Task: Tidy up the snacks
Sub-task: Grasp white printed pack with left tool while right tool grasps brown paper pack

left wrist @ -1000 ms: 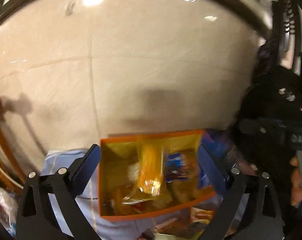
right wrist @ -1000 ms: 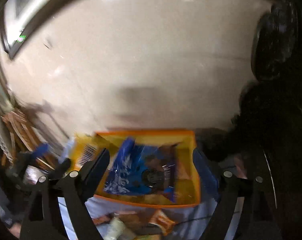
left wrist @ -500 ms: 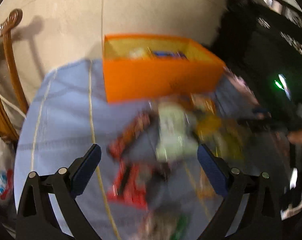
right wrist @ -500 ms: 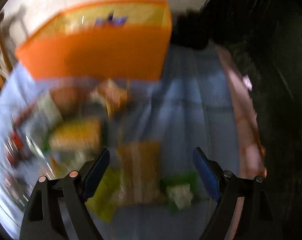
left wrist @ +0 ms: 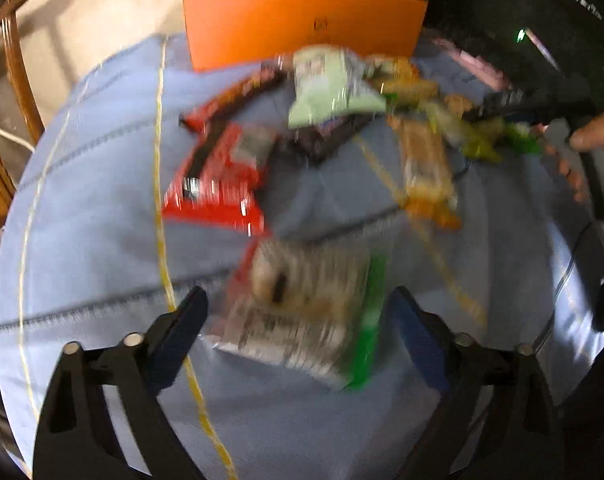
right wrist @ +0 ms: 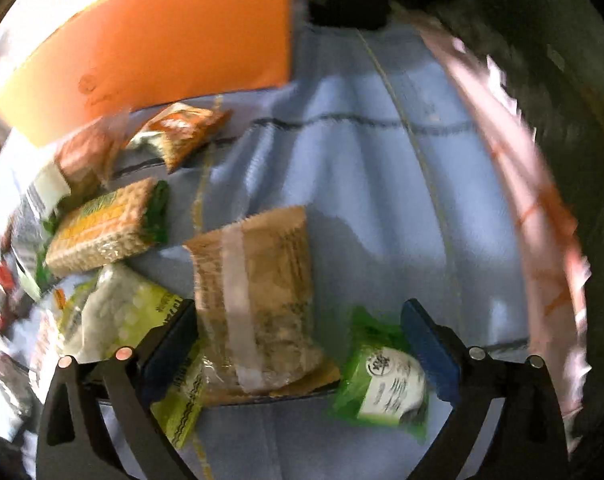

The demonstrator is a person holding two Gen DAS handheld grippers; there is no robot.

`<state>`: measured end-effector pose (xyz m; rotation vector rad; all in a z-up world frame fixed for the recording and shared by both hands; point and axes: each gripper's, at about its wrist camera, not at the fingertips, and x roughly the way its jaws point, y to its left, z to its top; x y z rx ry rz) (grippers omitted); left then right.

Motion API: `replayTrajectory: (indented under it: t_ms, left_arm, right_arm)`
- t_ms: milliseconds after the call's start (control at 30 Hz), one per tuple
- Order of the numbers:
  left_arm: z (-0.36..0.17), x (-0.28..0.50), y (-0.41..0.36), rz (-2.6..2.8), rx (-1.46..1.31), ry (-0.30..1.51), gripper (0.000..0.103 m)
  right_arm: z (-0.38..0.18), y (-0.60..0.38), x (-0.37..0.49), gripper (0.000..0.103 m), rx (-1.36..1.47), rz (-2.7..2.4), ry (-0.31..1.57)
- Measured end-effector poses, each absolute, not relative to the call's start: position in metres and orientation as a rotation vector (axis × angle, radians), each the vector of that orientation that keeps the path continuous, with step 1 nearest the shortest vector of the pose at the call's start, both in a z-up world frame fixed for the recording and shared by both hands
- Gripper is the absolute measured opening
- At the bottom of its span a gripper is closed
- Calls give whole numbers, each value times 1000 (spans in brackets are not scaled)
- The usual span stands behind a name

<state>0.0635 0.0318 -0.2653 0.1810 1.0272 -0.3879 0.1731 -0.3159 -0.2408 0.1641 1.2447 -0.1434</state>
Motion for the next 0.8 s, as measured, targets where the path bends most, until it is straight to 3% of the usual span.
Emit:
replayTrajectory:
  t_ms: [133, 167, 233, 800]
  left_arm:
    - [-262, 62, 39, -347, 157, 1019, 62]
    - [-261, 63, 41, -349, 139, 1024, 56]
    - [-260, 63, 43, -356, 136, 1021, 53]
    - [-179, 65, 36, -424, 83, 816, 52]
  right_arm:
    - [-237, -312, 175, 97, 121, -133, 1267]
    - [-235, -310, 174, 89, 122, -125, 1258]
    - [-226, -295, 177, 46, 56, -121, 1239]
    - [-142, -278, 119, 43, 198, -41, 1022]
